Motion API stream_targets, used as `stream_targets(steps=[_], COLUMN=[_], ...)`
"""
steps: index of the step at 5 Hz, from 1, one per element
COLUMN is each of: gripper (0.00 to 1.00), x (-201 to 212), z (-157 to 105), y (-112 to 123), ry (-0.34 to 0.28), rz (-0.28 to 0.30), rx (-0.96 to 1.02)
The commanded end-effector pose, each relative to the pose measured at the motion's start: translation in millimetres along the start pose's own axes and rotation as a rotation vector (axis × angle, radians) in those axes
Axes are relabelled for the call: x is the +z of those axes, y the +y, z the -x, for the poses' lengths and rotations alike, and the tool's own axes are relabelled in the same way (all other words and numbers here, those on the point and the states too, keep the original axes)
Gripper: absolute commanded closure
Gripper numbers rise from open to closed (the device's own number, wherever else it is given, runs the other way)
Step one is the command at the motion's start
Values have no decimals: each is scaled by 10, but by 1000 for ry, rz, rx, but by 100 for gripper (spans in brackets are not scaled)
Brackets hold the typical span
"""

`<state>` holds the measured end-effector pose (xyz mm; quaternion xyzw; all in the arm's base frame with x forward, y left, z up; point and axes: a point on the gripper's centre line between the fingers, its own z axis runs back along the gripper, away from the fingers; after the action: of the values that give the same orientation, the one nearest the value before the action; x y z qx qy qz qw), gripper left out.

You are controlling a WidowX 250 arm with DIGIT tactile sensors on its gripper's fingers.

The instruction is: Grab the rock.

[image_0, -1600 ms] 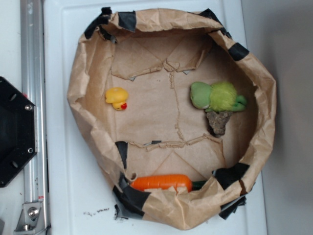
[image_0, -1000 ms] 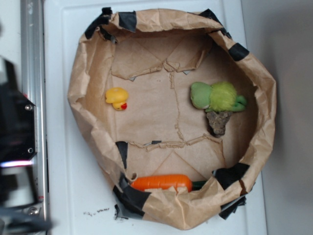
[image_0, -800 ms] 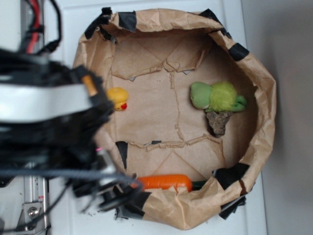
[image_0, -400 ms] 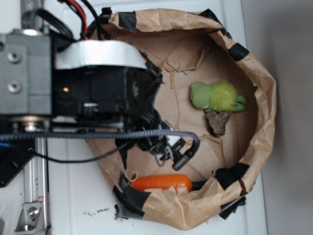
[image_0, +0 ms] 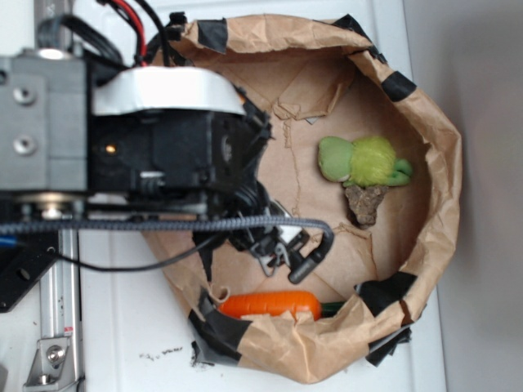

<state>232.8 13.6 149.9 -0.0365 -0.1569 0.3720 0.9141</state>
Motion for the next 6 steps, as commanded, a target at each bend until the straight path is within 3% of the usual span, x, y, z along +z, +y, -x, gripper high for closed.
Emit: stream_targets(steps=[1,2,3,5,6], gripper=[0,0,0,0,0], x=[-1033,-1330,-1309,-712,-660], z=[-327,-319,-368,-436,-447], y=[-187,-241,-251,-184,-175], ry=[-93,-97,-126,-122,-157], rz=[-42,-80,-44,78,115], rx=[132,165,187,188,213])
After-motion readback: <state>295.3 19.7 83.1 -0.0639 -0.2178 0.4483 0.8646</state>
